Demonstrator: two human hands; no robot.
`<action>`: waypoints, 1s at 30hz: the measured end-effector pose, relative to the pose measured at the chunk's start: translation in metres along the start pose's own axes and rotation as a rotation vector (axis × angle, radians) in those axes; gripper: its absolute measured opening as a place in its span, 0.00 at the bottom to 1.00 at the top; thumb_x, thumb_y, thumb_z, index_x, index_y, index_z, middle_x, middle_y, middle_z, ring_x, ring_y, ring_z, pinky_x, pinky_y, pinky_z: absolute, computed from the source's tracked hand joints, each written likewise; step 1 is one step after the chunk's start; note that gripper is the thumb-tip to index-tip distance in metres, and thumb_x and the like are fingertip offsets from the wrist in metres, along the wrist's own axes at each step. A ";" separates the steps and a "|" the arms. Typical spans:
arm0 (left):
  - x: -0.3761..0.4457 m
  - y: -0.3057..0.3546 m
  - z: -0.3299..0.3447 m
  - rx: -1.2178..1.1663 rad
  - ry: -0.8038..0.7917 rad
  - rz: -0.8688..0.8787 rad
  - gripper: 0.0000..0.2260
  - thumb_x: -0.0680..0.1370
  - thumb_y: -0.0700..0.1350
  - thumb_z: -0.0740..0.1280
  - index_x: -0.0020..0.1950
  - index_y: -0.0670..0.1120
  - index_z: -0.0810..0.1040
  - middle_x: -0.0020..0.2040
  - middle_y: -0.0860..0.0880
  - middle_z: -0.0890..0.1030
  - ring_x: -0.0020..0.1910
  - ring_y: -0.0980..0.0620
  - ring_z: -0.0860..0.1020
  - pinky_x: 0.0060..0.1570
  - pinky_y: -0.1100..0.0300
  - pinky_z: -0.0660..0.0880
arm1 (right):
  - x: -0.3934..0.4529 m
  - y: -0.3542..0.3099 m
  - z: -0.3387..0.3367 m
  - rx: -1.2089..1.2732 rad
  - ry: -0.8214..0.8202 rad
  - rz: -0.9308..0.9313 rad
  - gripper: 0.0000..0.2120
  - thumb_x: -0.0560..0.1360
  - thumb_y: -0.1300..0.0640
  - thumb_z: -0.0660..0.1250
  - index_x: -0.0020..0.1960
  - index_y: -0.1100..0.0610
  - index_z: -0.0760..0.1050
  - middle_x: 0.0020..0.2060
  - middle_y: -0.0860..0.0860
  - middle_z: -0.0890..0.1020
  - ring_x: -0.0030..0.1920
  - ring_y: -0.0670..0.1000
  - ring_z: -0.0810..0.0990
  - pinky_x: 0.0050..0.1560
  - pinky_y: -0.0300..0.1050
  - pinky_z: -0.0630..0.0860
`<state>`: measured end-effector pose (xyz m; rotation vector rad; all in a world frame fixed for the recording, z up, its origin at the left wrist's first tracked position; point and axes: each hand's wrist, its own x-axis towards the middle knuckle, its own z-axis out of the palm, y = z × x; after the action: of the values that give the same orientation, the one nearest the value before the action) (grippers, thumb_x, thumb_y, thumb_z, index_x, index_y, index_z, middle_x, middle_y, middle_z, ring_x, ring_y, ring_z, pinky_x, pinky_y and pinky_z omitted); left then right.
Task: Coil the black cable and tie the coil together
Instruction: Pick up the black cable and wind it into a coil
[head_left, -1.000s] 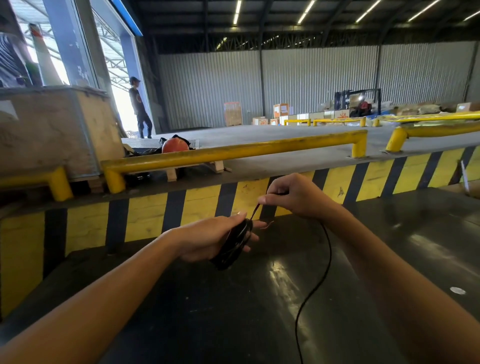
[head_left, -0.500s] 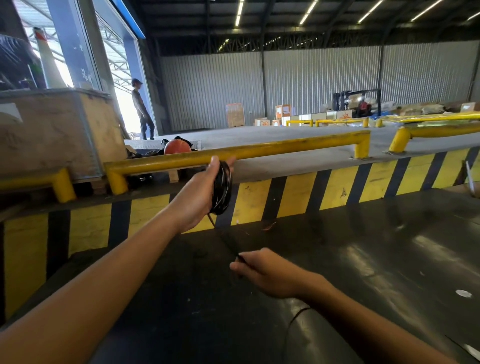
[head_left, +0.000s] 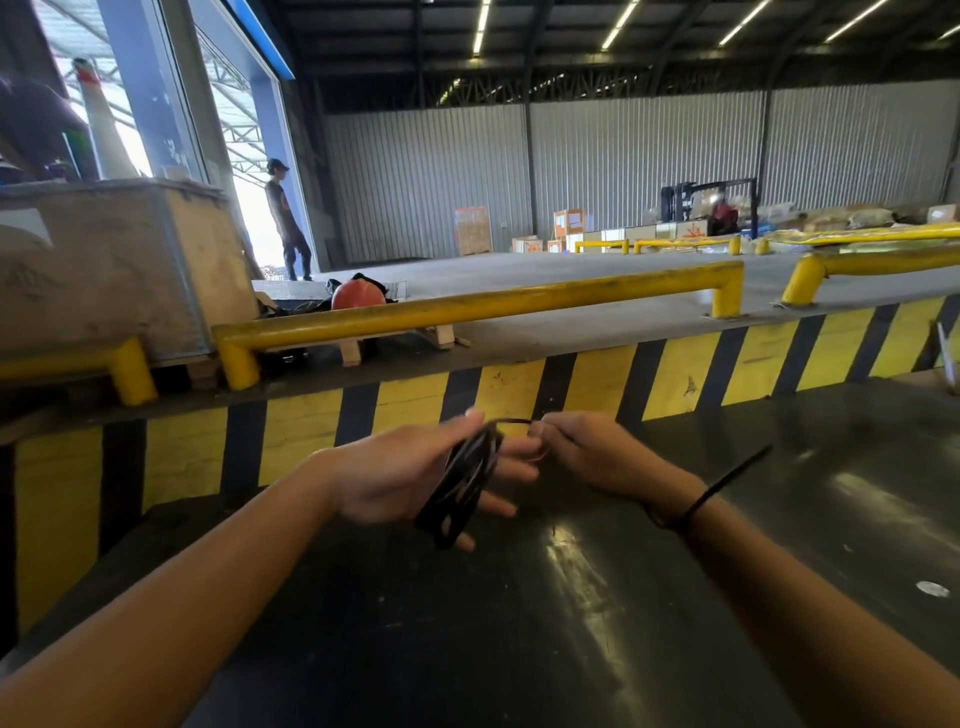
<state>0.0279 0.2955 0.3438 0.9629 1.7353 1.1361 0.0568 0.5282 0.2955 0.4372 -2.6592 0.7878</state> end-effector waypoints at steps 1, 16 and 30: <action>0.001 0.007 0.001 -0.115 -0.005 0.087 0.22 0.76 0.65 0.52 0.66 0.62 0.71 0.69 0.55 0.73 0.66 0.48 0.73 0.56 0.45 0.75 | -0.005 -0.004 0.015 0.046 -0.027 0.016 0.12 0.81 0.54 0.54 0.45 0.54 0.74 0.38 0.54 0.80 0.38 0.51 0.79 0.41 0.46 0.77; 0.019 0.018 -0.025 -0.556 0.852 0.329 0.21 0.80 0.60 0.50 0.70 0.55 0.66 0.73 0.41 0.64 0.61 0.42 0.72 0.55 0.38 0.72 | -0.017 -0.042 0.052 -0.124 -0.096 -0.107 0.11 0.81 0.50 0.54 0.57 0.53 0.70 0.33 0.43 0.72 0.31 0.41 0.73 0.35 0.35 0.69; 0.006 -0.009 -0.012 0.111 0.188 -0.217 0.21 0.77 0.64 0.50 0.61 0.61 0.75 0.65 0.51 0.73 0.60 0.48 0.76 0.51 0.53 0.74 | 0.012 -0.026 -0.014 -0.037 0.218 -0.220 0.09 0.80 0.55 0.57 0.47 0.54 0.75 0.33 0.40 0.73 0.33 0.38 0.73 0.36 0.29 0.68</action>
<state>0.0131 0.2945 0.3367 0.7289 2.0182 1.0242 0.0588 0.5127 0.3236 0.5876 -2.3717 0.6767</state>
